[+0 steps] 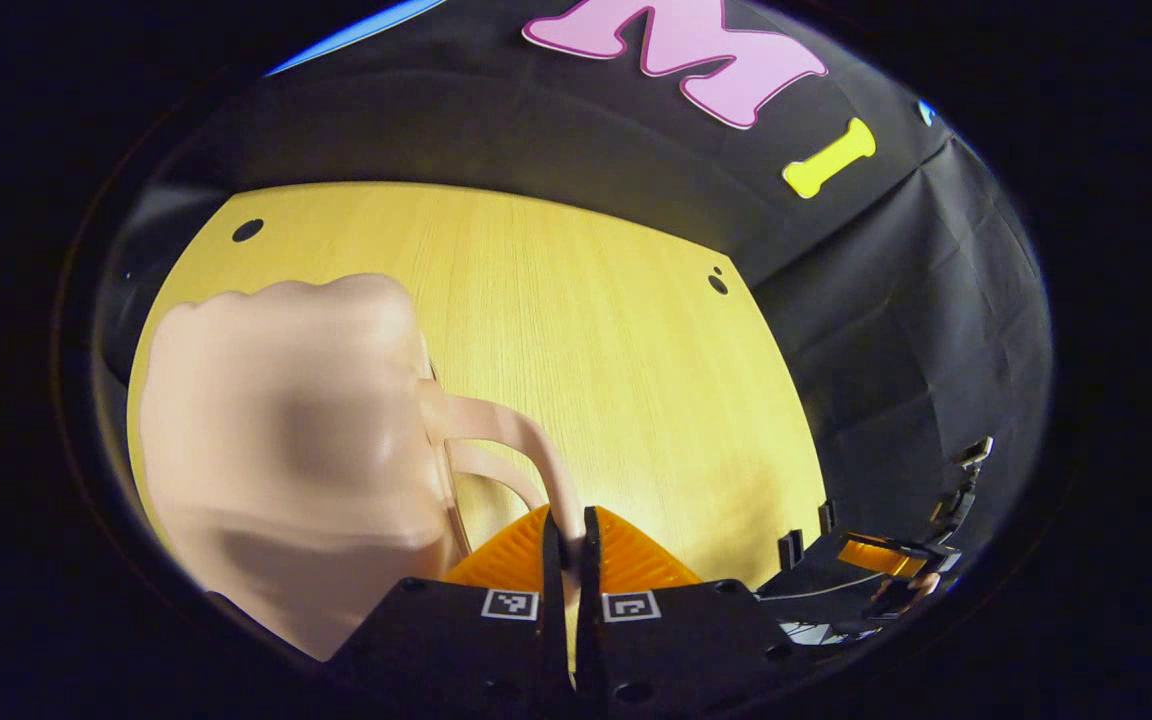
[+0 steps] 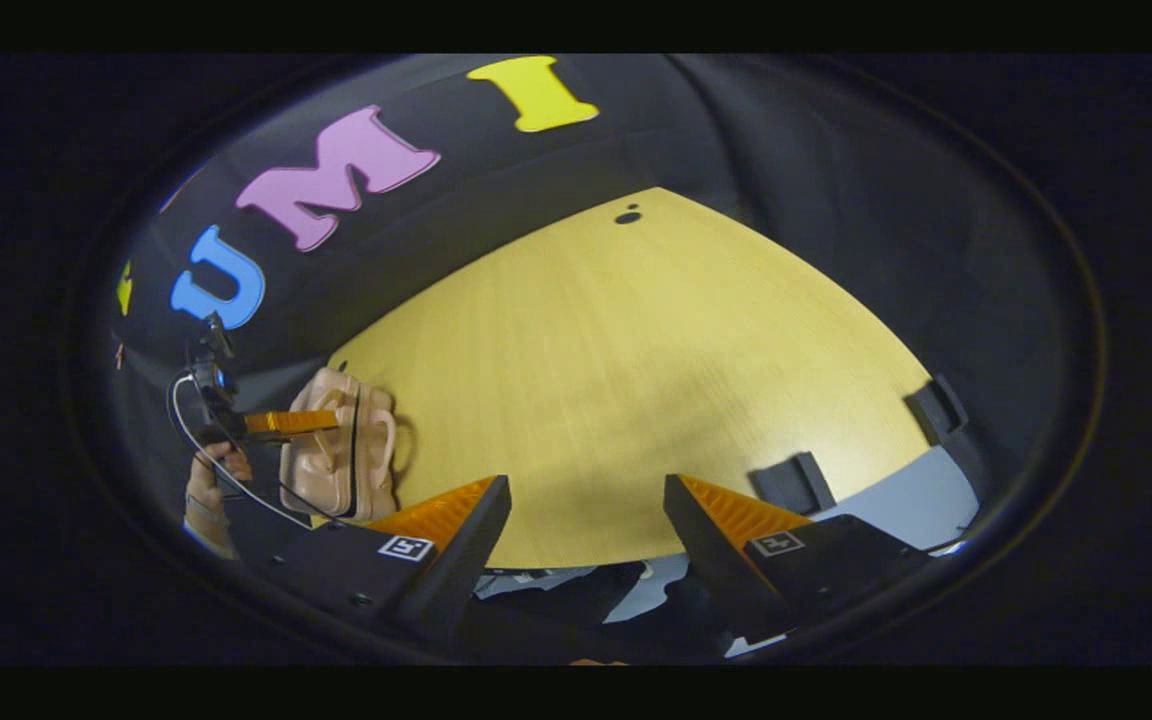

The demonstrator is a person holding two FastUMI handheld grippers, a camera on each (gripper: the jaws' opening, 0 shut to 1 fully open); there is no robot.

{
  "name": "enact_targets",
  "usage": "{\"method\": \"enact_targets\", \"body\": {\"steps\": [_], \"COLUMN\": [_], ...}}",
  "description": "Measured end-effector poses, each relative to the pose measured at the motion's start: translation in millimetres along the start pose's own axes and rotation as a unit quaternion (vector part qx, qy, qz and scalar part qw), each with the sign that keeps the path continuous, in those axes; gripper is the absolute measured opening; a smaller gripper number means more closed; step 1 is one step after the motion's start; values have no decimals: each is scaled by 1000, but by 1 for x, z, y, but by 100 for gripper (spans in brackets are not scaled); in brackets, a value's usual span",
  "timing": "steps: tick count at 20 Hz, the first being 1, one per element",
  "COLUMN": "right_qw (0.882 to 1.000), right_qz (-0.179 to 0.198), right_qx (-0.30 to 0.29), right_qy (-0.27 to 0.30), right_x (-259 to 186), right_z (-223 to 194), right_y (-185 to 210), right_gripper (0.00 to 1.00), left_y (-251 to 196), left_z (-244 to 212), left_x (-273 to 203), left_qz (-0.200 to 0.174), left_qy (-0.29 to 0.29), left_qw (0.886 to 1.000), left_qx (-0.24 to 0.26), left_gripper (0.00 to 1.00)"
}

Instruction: First open the suitcase, pack the skin care products into it, and then close the suitcase.

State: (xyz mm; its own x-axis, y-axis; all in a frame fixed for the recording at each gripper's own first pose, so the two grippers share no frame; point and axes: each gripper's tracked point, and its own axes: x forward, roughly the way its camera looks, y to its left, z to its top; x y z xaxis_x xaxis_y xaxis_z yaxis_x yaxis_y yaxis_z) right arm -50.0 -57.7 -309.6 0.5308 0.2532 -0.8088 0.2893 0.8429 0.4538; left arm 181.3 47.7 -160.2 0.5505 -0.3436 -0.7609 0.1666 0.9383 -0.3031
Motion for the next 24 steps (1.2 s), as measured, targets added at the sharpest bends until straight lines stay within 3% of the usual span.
{"method": "enact_targets", "body": {"steps": [1,5,8,10,11,13,15,17,20,24], "right_qw": [1000,998,995,996,996,997,998,997,996,988], "right_qz": [-4,-17,-16,-19,-22,-21,-18,-6,4,30], "right_qx": [12,42,58,52,48,44,38,30,-5,-52], "right_qy": [-9,-53,-74,-77,-75,-65,-56,-66,-90,-141], "right_x": [-6,-31,-43,-48,-48,-46,-43,-44,-48,-63], "right_z": [2,22,27,24,20,13,12,26,54,112], "right_y": [-7,-33,-48,-63,-68,-79,-88,-87,-91,-77], "right_gripper": [98,98,98,98,98,98,98,98,98,98], "left_y": [-2,-4,-1,4,0,-8,-9,-23,-63,-133], "left_z": [-2,-9,-15,-9,-6,2,15,30,48,68], "left_x": [4,17,21,19,20,16,7,-11,-44,-97], "left_qz": [4,26,57,91,98,113,151,169,165,170], "left_qy": [2,2,10,2,-3,-24,-59,-98,-168,-272], "left_qw": [1000,1000,998,994,993,991,982,974,963,933], "left_qx": [8,5,27,55,63,71,98,118,132,160], "left_gripper": [9,13,17,27,41,80,98,98,97,96]}}
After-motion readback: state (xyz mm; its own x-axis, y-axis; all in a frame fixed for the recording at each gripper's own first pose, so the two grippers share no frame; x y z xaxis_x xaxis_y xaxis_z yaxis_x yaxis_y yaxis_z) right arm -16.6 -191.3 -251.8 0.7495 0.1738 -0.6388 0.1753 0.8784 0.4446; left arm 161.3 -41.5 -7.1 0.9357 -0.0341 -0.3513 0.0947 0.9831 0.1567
